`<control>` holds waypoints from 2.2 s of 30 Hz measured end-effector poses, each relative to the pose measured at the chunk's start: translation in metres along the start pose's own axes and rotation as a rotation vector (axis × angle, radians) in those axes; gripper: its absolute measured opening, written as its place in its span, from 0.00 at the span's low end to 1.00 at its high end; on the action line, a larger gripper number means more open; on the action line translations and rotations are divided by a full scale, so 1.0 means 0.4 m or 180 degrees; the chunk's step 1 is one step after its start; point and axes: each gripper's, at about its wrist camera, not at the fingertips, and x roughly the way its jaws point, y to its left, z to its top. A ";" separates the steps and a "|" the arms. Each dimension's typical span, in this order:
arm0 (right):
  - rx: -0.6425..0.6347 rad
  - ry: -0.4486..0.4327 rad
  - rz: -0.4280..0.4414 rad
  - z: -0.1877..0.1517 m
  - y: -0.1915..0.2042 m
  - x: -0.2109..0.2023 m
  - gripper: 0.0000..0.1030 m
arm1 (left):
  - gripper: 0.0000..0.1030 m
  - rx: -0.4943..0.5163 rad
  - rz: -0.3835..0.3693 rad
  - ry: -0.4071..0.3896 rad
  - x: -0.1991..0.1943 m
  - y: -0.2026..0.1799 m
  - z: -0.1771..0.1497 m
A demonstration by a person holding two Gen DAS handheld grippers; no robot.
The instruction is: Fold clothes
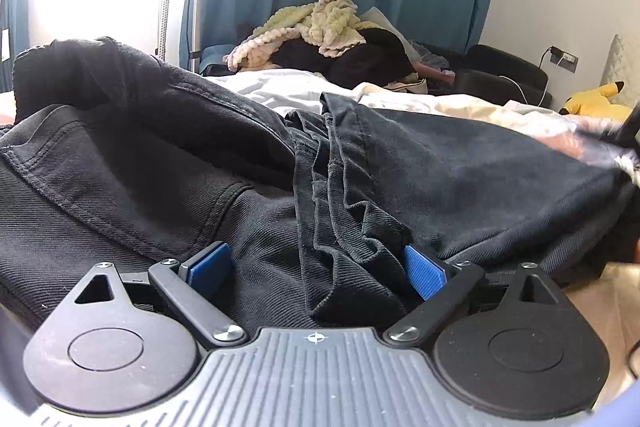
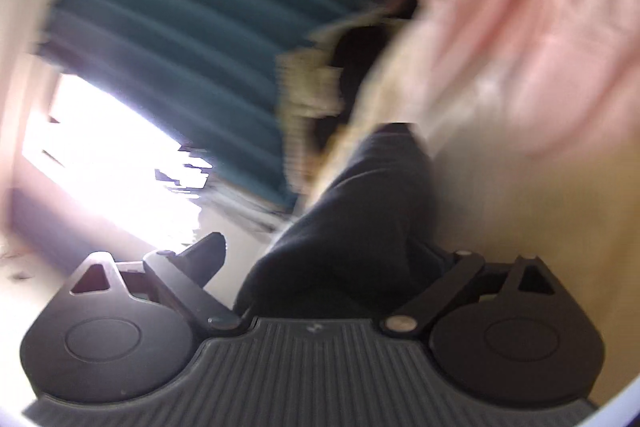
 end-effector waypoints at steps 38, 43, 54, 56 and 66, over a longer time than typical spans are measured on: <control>-0.1873 -0.1076 -0.0916 -0.035 0.320 -0.548 0.16 | 0.92 0.0570 -0.0505 0.0052 -0.218 -0.138 0.067; -0.2206 -0.0989 -0.0678 -0.114 0.469 -0.413 0.17 | 0.92 0.0350 -0.0157 -0.0047 -0.317 0.004 0.137; -0.3266 -0.0149 0.0071 -0.579 0.745 0.039 0.17 | 0.93 -0.1047 0.0902 -0.0726 -0.421 0.416 0.209; -0.3363 0.0138 0.0065 -0.673 0.748 0.117 0.17 | 0.93 -0.1546 0.0826 -0.0797 -0.419 0.502 0.192; -0.4044 0.0484 0.0015 -0.872 0.655 0.219 0.32 | 0.93 -0.1777 0.0621 -0.0674 -0.366 0.568 0.161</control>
